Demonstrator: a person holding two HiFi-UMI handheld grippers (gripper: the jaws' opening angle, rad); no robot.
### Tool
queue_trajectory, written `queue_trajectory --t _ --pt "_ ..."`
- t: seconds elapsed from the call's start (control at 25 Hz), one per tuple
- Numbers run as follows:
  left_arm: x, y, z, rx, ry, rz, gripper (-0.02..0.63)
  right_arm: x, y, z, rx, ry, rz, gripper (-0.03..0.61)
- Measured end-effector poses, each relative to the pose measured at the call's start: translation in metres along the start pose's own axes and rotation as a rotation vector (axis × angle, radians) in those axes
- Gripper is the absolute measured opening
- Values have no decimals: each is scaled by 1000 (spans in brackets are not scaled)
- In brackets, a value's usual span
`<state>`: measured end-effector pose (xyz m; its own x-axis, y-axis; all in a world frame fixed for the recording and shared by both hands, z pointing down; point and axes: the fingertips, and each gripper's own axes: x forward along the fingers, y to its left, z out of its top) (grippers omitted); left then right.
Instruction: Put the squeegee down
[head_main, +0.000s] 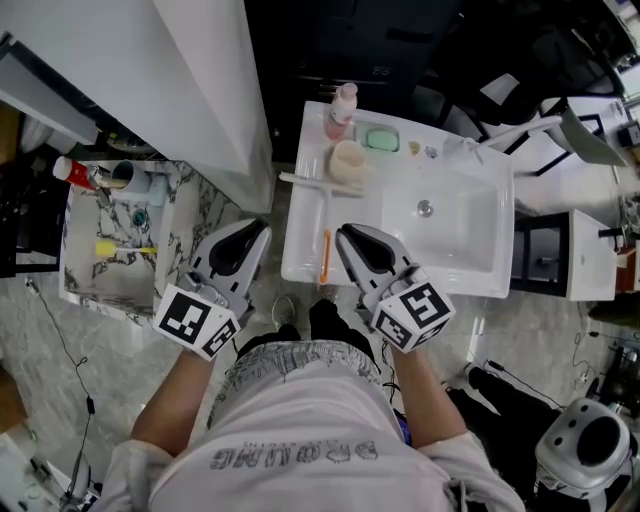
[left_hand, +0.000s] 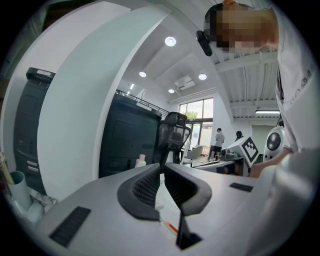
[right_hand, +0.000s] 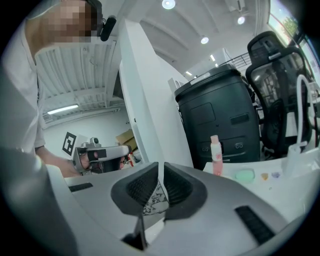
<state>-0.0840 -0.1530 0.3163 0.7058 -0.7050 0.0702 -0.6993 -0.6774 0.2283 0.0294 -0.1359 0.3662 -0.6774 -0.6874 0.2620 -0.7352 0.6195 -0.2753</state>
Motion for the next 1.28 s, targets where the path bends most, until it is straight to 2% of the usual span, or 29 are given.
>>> queue_trajectory --t 0.56,1.28 --pt "4 -2 5 5 -8 -21 41 -3 8 9 -69 12 -11 9" --pt "7 1 7 8 -10 -14 41 1 7 7 -77 40 15 8"
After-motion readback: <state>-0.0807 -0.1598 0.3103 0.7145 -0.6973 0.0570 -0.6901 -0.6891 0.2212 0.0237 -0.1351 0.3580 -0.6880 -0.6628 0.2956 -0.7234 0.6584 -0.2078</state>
